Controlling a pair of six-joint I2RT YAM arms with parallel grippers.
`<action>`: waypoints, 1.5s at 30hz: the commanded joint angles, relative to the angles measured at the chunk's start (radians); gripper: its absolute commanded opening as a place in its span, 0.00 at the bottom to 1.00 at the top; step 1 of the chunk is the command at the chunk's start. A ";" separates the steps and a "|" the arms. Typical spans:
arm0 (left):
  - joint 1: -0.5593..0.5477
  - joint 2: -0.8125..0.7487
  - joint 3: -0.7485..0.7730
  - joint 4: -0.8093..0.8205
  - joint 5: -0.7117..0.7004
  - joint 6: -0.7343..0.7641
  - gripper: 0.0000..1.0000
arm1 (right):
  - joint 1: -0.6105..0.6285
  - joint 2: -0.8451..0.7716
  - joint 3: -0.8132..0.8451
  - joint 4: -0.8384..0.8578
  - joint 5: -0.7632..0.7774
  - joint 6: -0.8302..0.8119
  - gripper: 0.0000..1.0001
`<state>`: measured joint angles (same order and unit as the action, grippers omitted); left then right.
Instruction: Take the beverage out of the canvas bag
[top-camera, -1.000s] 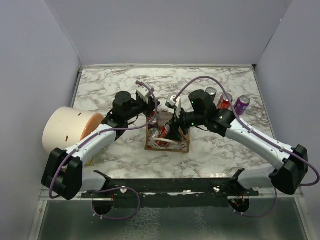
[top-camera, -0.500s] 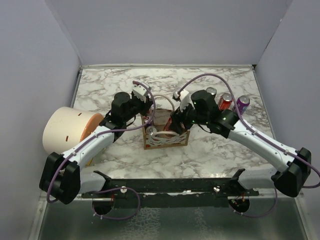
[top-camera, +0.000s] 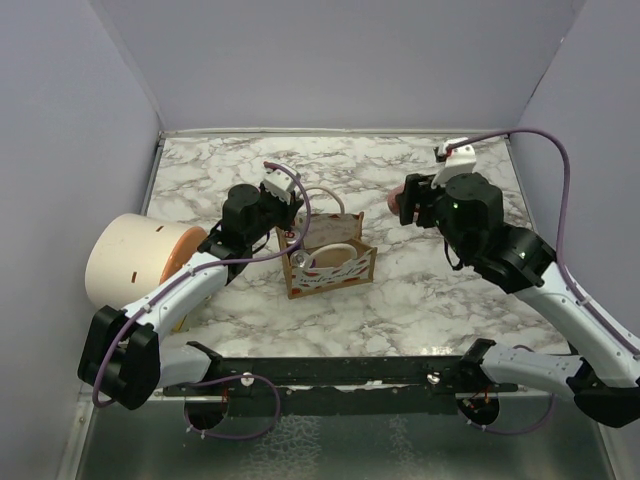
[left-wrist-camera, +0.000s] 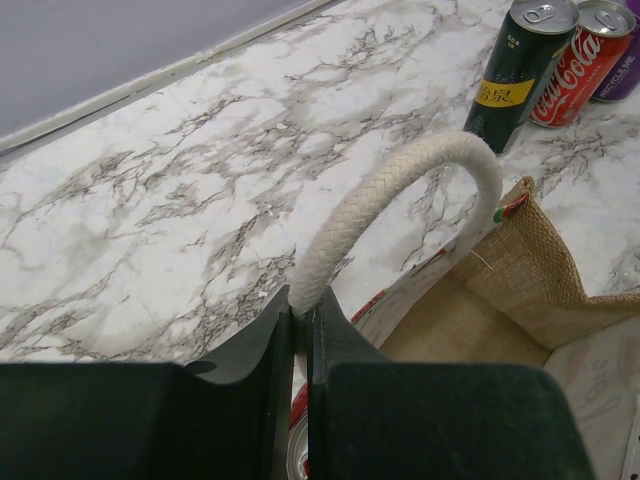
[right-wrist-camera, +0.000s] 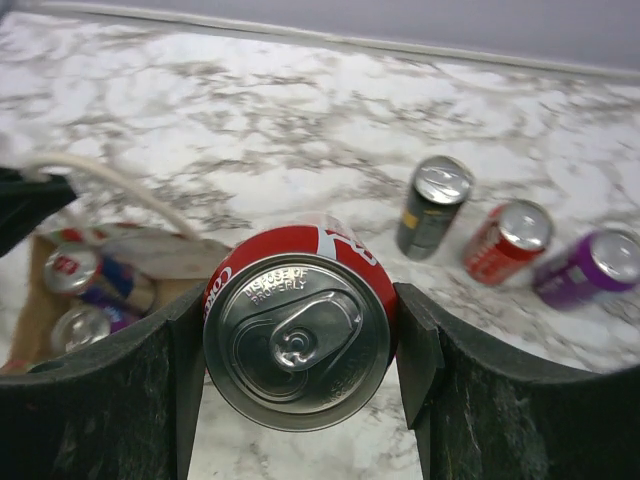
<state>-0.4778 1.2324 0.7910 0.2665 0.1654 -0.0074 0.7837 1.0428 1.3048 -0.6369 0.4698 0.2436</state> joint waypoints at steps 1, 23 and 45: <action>0.007 -0.028 0.030 0.063 -0.033 0.018 0.00 | -0.003 0.029 -0.042 -0.129 0.325 0.158 0.02; 0.007 -0.029 0.037 0.053 -0.021 0.021 0.00 | -0.307 0.344 -0.315 0.226 -0.016 0.148 0.02; 0.015 -0.006 0.068 0.033 0.035 0.004 0.00 | -0.414 0.350 -0.457 0.358 -0.163 0.112 0.69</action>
<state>-0.4709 1.2324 0.7956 0.2562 0.1715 0.0025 0.3748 1.4227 0.8757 -0.3084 0.3744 0.3538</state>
